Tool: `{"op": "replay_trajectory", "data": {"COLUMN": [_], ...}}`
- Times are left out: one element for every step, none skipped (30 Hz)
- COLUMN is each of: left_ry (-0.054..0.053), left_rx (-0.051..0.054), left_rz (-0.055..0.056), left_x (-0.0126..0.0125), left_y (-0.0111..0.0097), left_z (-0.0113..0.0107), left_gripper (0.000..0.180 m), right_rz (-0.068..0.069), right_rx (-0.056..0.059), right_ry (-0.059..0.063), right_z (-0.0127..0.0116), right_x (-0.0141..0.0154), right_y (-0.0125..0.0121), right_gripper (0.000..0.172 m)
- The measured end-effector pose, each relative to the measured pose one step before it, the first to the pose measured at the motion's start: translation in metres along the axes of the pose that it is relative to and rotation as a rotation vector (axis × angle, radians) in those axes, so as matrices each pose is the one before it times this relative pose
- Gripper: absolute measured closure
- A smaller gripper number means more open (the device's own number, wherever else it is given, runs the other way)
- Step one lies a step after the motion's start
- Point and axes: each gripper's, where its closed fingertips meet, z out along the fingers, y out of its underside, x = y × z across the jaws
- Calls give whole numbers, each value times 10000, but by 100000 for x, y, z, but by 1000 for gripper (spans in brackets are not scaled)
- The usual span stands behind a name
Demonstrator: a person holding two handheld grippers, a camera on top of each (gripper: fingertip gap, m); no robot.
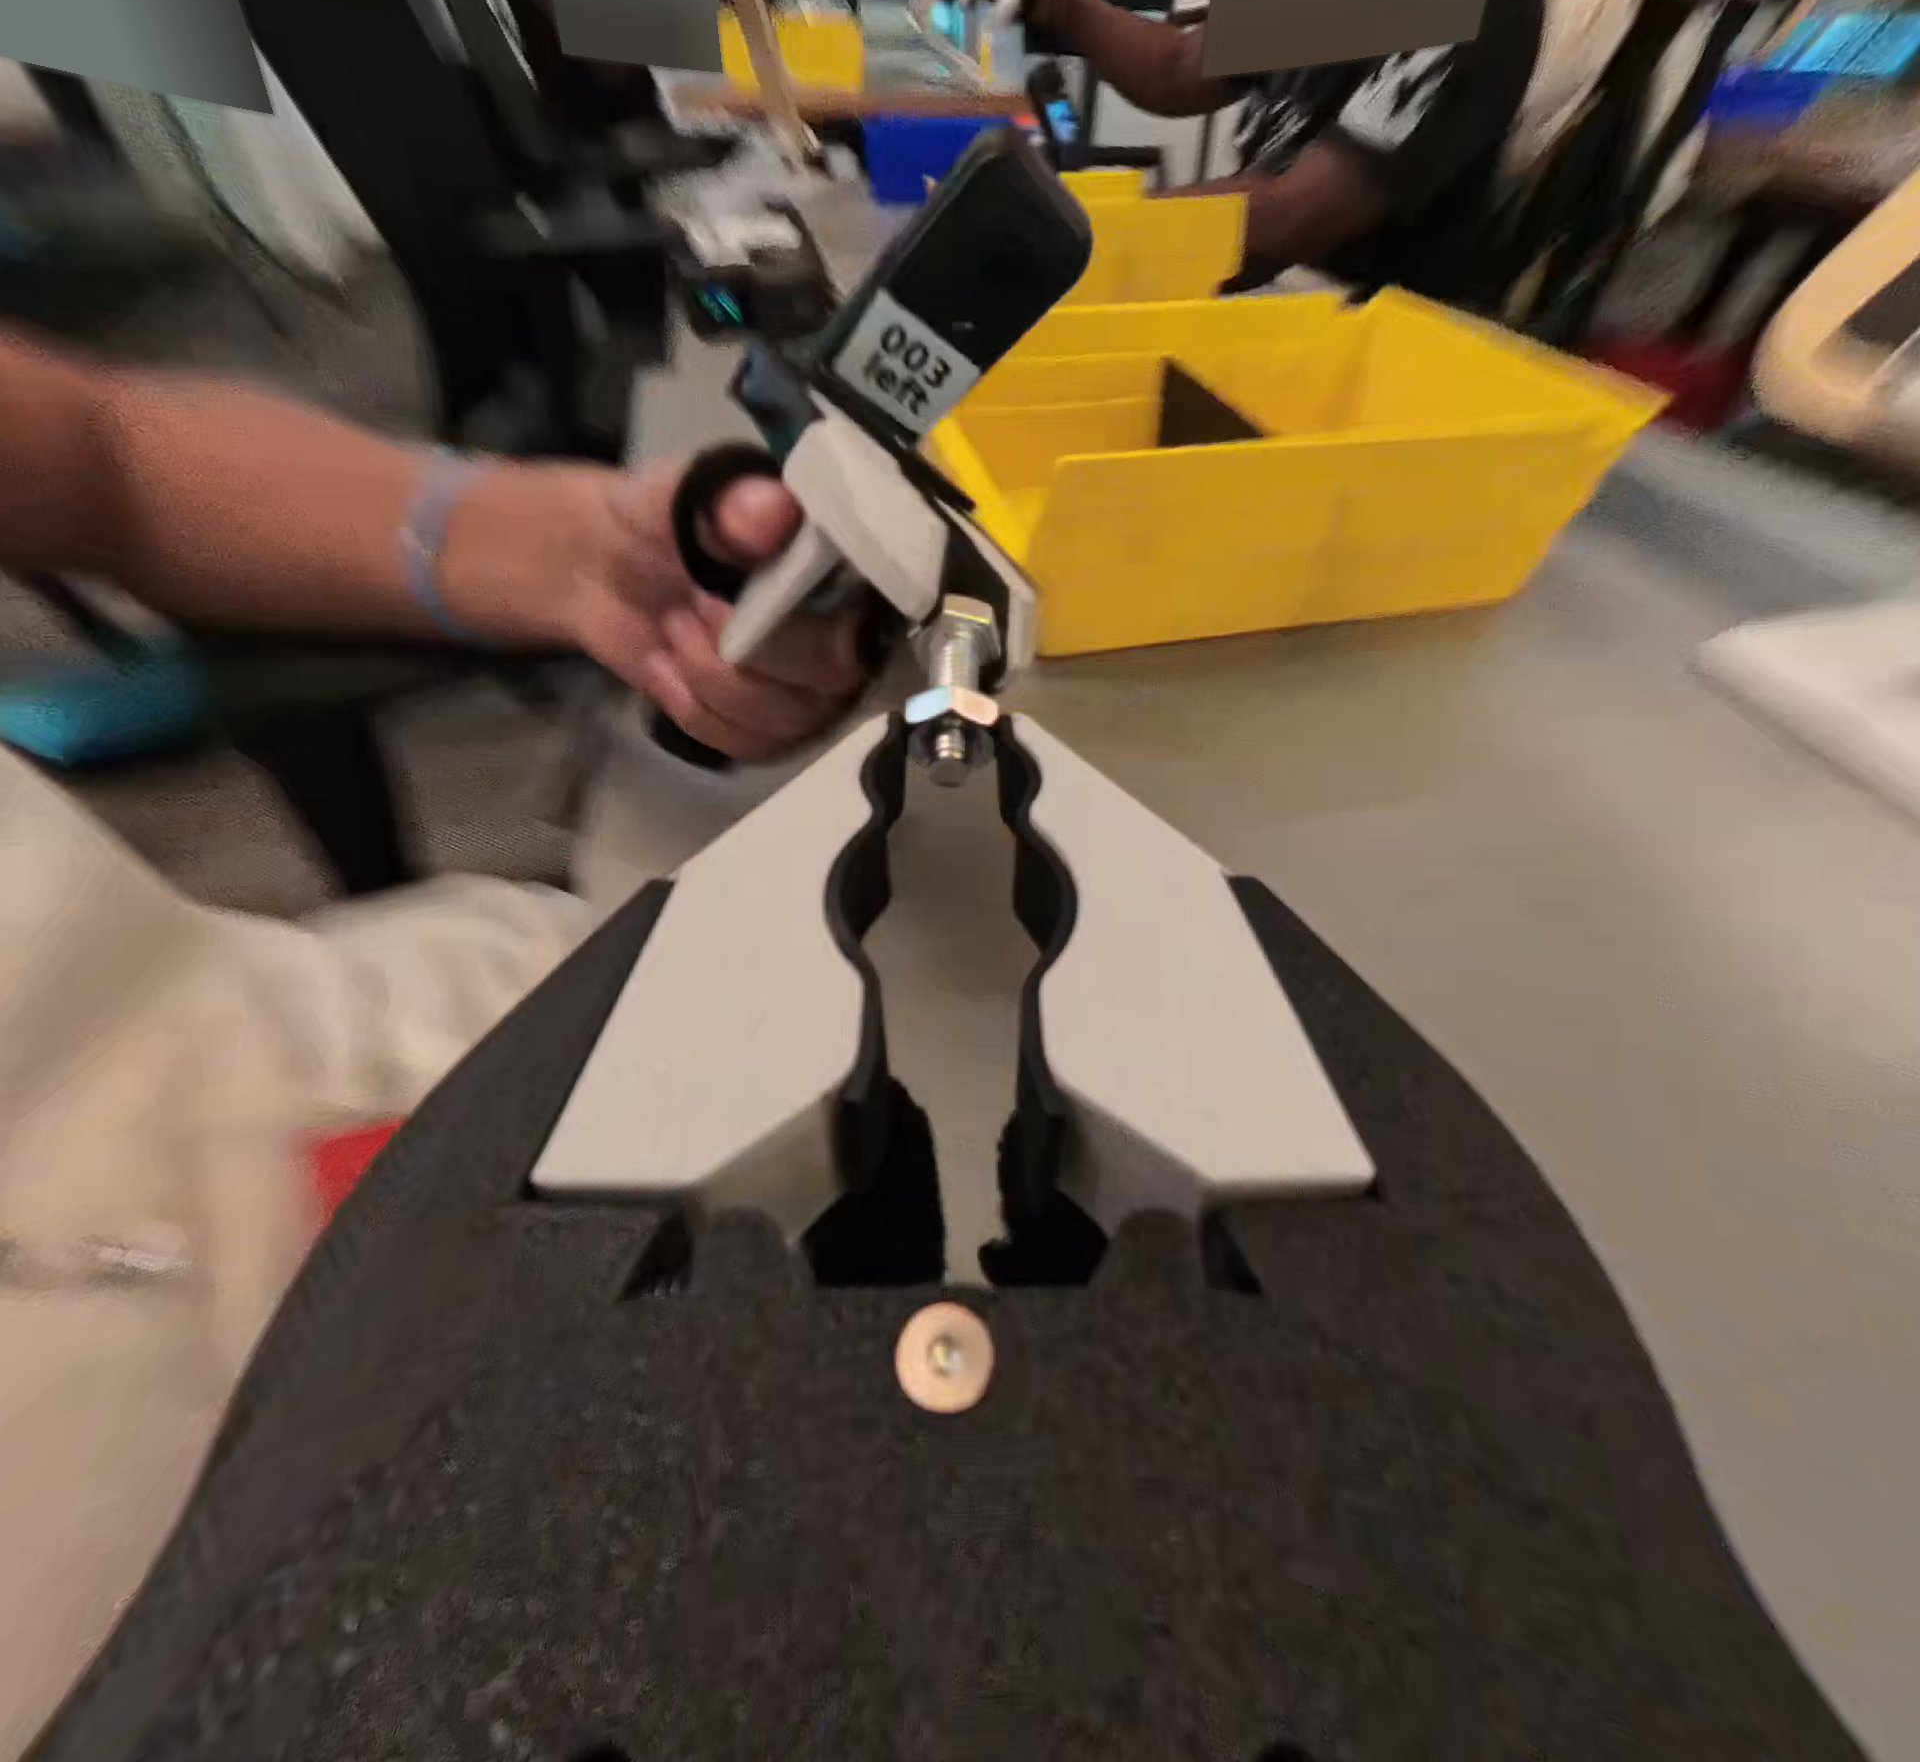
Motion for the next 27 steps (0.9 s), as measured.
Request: {"op": "replay_trajectory", "data": {"left_ry": [75,45,52,7,-143,-214,-146,-60,30,39,32,70,57,19,58,65,3,-5,12,-28,-42,3,0,-50,2,89,4], "left_rx": [127,135,96,43,-1,-54,-61,50,165,176,142,102,114,133,92,70,67,17,-51,-76,-93,-125,-115,-69,-89,-101,-58], "left_rz": [21,9,42,103,155,167,85,-67,-193,-224,-215,-222,-210,-189,-174,-145,-112,-106,-110,-118,-141,-174,-209,-253,-305,-306,-262], "left_x": [135,56,66,16,-179,-299,-266,-226,-124,-122,-160,-124,-113,-121,-46,-10,-56,-46,-29,-85,-125,-99,-131,-231,-216,-120,-224], "left_y": [-251,-256,-205,-134,-70,-7,37,-75,-183,-184,-143,-116,-154,-192,-144,-114,-85,-17,109,163,213,279,293,240,293,303,248], "left_z": [-134,-130,-107,-97,-55,-40,-52,-65,-58,-69,-89,-104,-120,-124,-114,-87,-64,-30,12,43,73,99,105,93,92,112,83], "left_gripper": [164,164,164,164,164,164,164,164,164,164,164,164,164,164,164,164,164,164,164,164,164,164,164,164,164,164,164], "right_rz": [1847,1796,1813,1694,1432,1067,441,-265,-862,-1096,-1117,-1140,-1193,-1280,-1423,-1609,-1740,-1590,-1514,-1731,-1790,-1816,-1742,-1377,-847,-470,-341], "right_rx": [259,264,245,272,278,179,244,221,98,-15,-94,-98,-110,-182,-330,-465,-520,-486,-336,-213,-188,-149,-172,-109,-3,55,35], "right_ry": [-699,-638,-735,-687,-458,-274,-79,189,305,333,359,368,408,454,553,628,690,810,792,582,715,655,585,503,245,31,166], "right_z": [141,143,133,48,17,15,1,73,112,121,49,-7,-57,-67,-69,-41,-45,-94,-205,-188,-154,-114,-46,15,0,-4,-14], "right_x": [-75,-15,-120,-10,219,306,242,168,-35,-180,-171,-132,-40,58,212,286,288,345,281,-48,100,25,-91,-147,-328,-445,-82], "right_y": [-292,-257,-194,-234,-192,-51,-159,-149,-106,-108,-135,-146,-85,84,325,576,689,626,310,127,62,20,107,78,-41,-91,-62], "right_gripper": [155,155,155,155,155,155,155,155,153,144,137,133,129,127,125,124,124,125,126,126,126,126,126,126,128,129,129]}}
